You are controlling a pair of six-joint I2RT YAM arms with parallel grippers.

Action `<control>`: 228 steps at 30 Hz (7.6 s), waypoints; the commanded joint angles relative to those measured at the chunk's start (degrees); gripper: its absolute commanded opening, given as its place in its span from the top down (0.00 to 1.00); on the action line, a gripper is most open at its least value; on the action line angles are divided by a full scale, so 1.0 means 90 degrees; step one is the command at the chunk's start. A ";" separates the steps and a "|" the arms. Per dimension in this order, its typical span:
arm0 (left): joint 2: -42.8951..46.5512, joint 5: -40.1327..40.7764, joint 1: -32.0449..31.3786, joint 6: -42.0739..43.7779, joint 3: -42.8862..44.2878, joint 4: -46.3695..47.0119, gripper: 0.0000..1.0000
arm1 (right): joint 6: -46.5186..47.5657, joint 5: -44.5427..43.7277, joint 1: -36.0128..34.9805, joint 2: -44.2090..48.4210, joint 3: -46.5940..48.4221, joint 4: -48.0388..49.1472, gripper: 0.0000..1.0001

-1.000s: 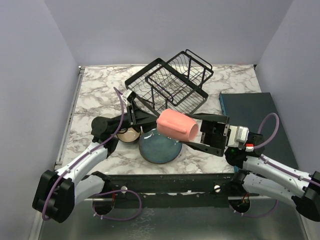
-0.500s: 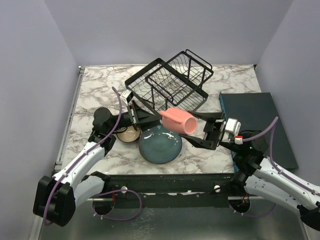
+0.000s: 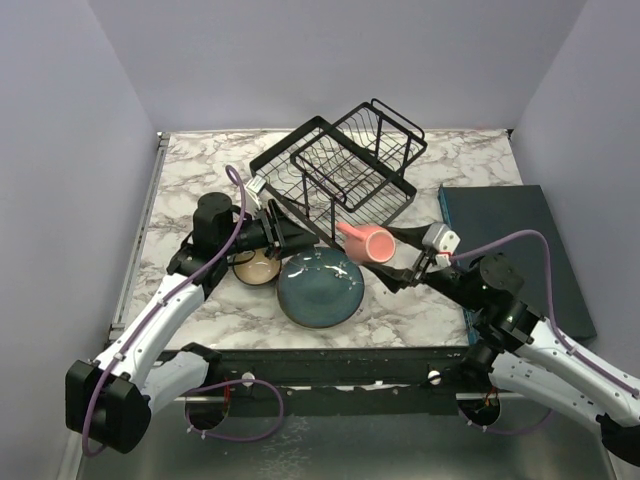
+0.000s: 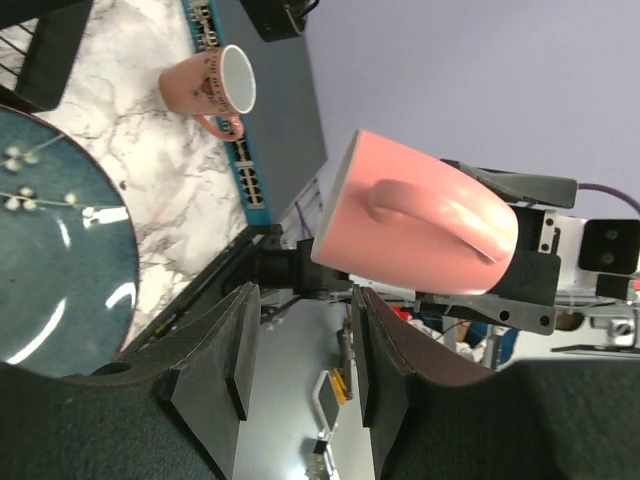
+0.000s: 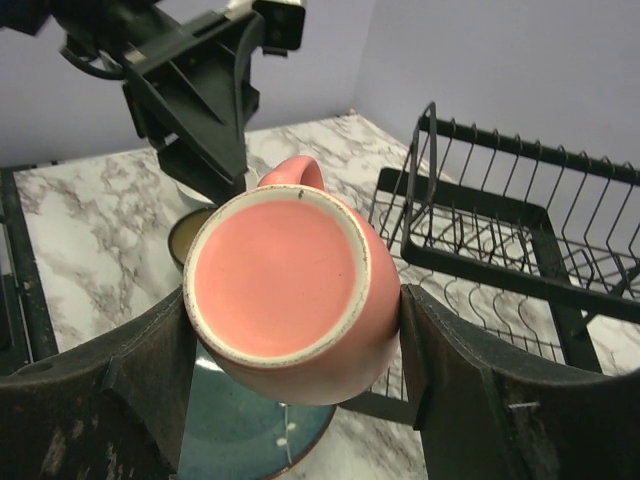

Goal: Load the mixed dishes into the dish rack
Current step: Turn the cup upside down in the dish rack, then pick up the cup at the center of the board.

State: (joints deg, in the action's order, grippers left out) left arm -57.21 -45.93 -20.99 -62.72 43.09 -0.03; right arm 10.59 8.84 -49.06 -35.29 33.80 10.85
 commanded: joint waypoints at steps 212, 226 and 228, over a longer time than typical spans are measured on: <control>0.0695 0.0812 0.0047 0.2962 0.0061 -0.2472 0.02 | -0.5815 -0.3630 0.2506 -0.2480 0.1950 -0.6560 0.17; 0.0839 0.0863 0.0038 0.3043 -0.0271 -0.2438 0.02 | -0.5175 -0.2815 0.4027 -0.3054 0.1831 -0.5891 0.23; 0.0820 0.0856 0.0037 0.3053 -0.0276 -0.2431 0.02 | -0.5197 -0.2766 0.4063 -0.3200 0.1794 -0.5835 0.25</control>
State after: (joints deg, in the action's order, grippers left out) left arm -50.61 -37.19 -20.38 -36.27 41.34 -22.98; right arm -37.23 -18.31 -13.28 -62.24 50.52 -43.94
